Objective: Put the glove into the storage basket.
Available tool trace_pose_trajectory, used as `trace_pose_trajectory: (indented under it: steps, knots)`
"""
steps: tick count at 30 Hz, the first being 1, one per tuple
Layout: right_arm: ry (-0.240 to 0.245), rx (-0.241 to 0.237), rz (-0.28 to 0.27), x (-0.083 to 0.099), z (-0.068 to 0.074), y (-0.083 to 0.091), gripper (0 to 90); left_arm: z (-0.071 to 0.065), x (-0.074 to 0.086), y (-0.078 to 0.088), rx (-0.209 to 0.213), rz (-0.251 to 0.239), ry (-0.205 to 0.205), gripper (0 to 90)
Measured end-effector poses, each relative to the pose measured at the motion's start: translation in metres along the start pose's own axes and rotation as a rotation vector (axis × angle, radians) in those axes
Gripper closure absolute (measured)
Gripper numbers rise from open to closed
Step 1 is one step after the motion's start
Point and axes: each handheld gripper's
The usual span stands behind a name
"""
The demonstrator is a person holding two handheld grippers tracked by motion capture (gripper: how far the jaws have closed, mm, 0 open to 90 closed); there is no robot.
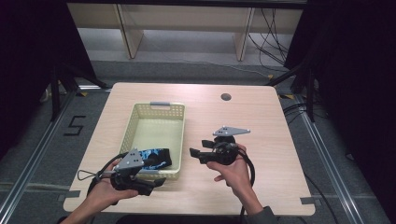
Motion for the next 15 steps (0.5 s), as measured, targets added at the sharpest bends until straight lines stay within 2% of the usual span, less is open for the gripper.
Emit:
trace_pose_trajectory:
  steps: [2,6,7,9,12,13,15]
  knots:
    - [-0.008,-0.006,0.003,0.004,0.001,0.002,37.3,-0.001,0.001,-0.002,0.004,-0.017,0.001,22.5]
    - [-0.003,-0.004,0.003,0.011,0.002,0.005,37.0,-0.004,0.005,-0.005,0.012,-0.016,0.009,22.5]
    - [0.031,0.000,0.001,0.012,0.001,0.006,37.0,-0.005,0.005,-0.005,0.014,-0.004,0.011,22.4]
    - [-0.009,-0.008,-0.002,0.016,0.003,0.008,36.7,-0.006,0.006,-0.006,0.019,-0.010,0.012,22.3]
    - [0.039,-0.006,-0.014,0.021,0.001,0.010,35.1,-0.010,0.008,-0.005,0.039,-0.020,0.018,22.0]
    - [0.020,0.003,-0.033,0.026,0.001,0.012,35.2,-0.014,0.010,-0.006,0.046,-0.018,0.024,21.8]
    - [0.024,0.009,-0.023,0.028,0.000,0.012,34.8,-0.015,0.011,-0.006,0.048,-0.014,0.019,21.7]
Point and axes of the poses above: each handheld gripper's, and its own axes: y roughly backward along the jaws, x roughly out of its underside, z roughly to its left, and after that the axes turned 5 degrees about -x, right-handed
